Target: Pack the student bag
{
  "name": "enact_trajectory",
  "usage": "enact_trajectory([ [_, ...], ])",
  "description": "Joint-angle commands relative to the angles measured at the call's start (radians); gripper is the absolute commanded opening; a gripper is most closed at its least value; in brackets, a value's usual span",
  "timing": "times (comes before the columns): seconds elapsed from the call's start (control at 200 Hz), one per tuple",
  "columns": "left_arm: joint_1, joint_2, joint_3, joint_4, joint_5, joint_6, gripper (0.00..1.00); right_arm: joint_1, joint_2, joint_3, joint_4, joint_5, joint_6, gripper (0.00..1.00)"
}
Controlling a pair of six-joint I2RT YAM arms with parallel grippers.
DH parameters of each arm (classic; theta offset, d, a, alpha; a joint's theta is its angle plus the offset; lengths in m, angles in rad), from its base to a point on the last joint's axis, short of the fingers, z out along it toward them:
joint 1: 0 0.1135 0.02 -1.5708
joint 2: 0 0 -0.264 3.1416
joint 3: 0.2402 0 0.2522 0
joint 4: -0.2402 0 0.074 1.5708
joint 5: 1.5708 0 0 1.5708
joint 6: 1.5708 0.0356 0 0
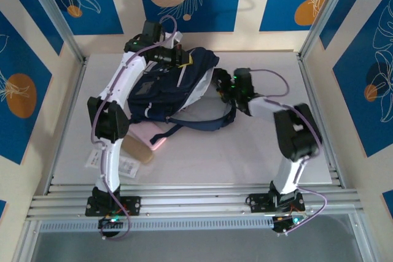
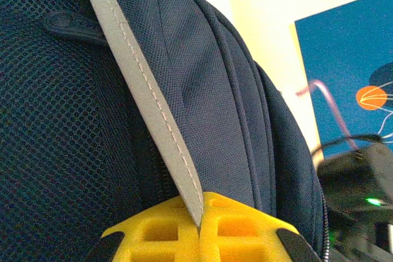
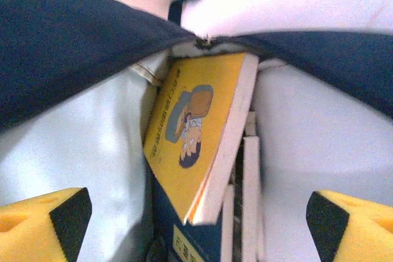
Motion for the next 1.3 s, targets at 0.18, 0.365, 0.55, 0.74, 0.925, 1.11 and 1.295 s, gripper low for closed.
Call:
enact_trajectory([
  [0.18,-0.075,0.108,0.118,0.077,-0.101,0.001,0.0,0.061,-0.52,-0.183,-0.532,0.434,-0.251,0.89],
  [0.365,-0.196,0.267,0.362,-0.034,-0.214,0.079,0.0,0.111,-0.774,-0.249,-0.725,0.526,-0.296,0.87],
  [0.55,-0.288,0.285,0.372,0.005,-0.266,0.11,0.18,0.15,-0.951,-0.322,-0.796,0.506,-0.385,0.87],
  [0.74,-0.283,0.194,0.37,-0.058,-0.323,0.093,0.65,0.19,-0.975,-0.307,-0.812,0.431,-0.506,0.88],
  [0.925,-0.27,-0.13,0.14,-0.093,-0.497,0.093,0.71,0.299,-0.948,-0.26,-0.791,0.39,-0.631,0.87],
  [1.11,-0.23,-0.583,-0.417,0.027,-0.669,-0.029,0.73,0.442,-0.843,-0.199,-0.787,0.431,-0.677,0.86],
  [1.295,-0.167,-0.849,-0.729,-0.045,-0.742,-0.156,0.9,0.609,-0.683,-0.105,-0.783,0.479,-0.764,0.87],
])
